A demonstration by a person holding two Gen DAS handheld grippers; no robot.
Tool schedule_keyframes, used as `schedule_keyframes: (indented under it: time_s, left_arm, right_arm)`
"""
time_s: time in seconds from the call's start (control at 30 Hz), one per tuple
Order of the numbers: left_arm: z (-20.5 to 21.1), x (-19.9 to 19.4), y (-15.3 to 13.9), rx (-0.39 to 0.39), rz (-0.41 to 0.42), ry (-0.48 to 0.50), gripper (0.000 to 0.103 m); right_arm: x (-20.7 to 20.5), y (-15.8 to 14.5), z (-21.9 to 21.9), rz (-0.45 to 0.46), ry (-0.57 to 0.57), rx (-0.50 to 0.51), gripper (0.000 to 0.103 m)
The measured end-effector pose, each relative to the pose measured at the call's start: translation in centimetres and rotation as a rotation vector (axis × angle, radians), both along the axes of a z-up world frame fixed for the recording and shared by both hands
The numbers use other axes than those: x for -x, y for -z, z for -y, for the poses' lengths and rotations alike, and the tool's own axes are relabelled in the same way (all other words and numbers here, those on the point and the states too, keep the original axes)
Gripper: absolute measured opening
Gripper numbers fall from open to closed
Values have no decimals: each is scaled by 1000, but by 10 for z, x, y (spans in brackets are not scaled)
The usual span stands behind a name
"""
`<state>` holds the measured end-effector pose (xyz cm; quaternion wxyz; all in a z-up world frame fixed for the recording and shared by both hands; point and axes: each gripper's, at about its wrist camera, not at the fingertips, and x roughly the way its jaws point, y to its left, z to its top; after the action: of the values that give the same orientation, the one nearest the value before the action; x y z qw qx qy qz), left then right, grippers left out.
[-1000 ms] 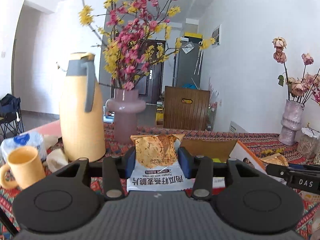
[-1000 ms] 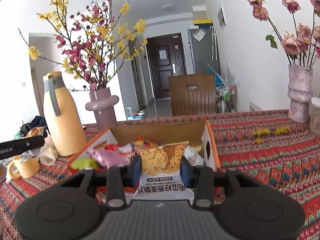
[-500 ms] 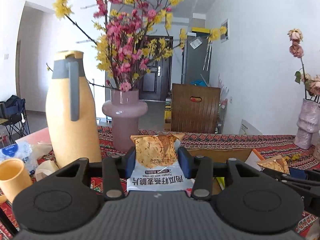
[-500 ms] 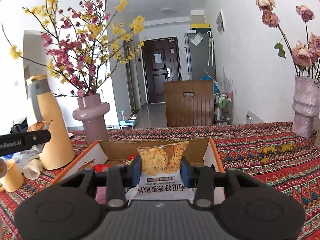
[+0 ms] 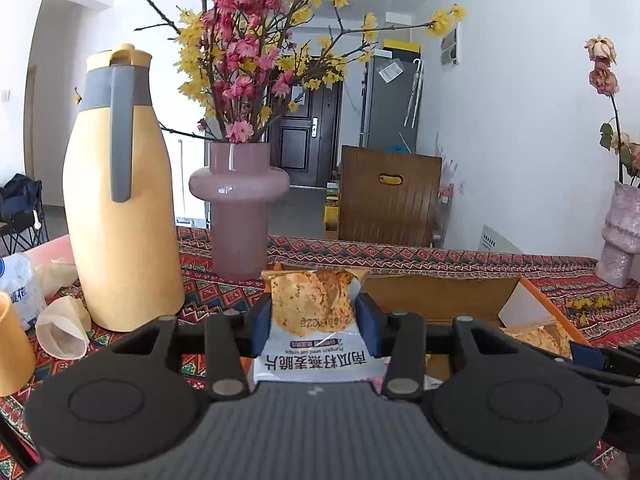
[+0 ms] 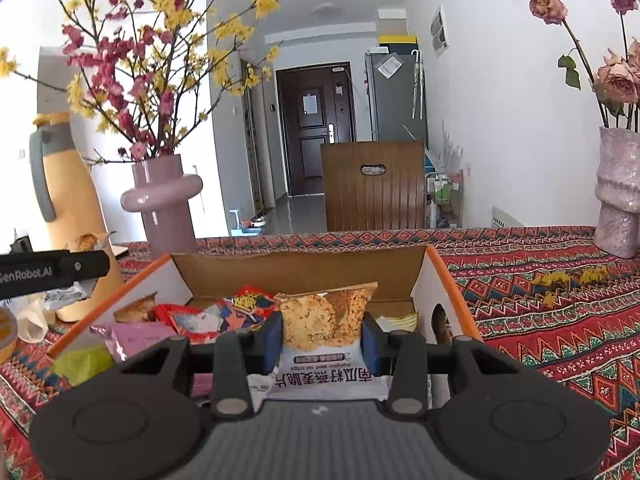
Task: Organize snacks
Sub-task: 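Carry both cracker packets into the box, opening both grippers, then move both grippers back to the remaining snacks on the cloth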
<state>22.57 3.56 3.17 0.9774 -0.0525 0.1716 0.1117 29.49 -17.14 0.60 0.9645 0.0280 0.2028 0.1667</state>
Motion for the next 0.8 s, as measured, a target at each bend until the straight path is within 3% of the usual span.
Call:
schedule_keyframes:
  time_s: [0.13,0.23,0.3,0.33,0.4,0.47,0.57,0.8]
  left_arm:
    - [-3,0,2,7,-7,0,46]
    - [-4,1,1,8,1,-1,61]
    - [-4,5,-1,8,21,-10,84]
    - [-4,7,-2,8,31,-18,87]
    - [-4,10,-4,9,45,-21,92]
    - [-4,12,-5,11,50,-30,103]
    - [-3,16,-6,13,60,-36,103]
    - [-1,20,-8,17,63,-37,103]
  right_arm:
    - [0,2,-2,-2,4,4,40]
    - [-1,2,0,-12,8,-7,42]
    - [-1,1,1,-12,7,-17,56]
    - [1,1,2,-9,6,-23,61]
    - [5,-1,3,6,8,-31,85]
    - [9,-4,6,26,10,-41,92]
    - [14,-6,8,48,13,-54,103]
    - [19,-9,11,70,18,-68,103]
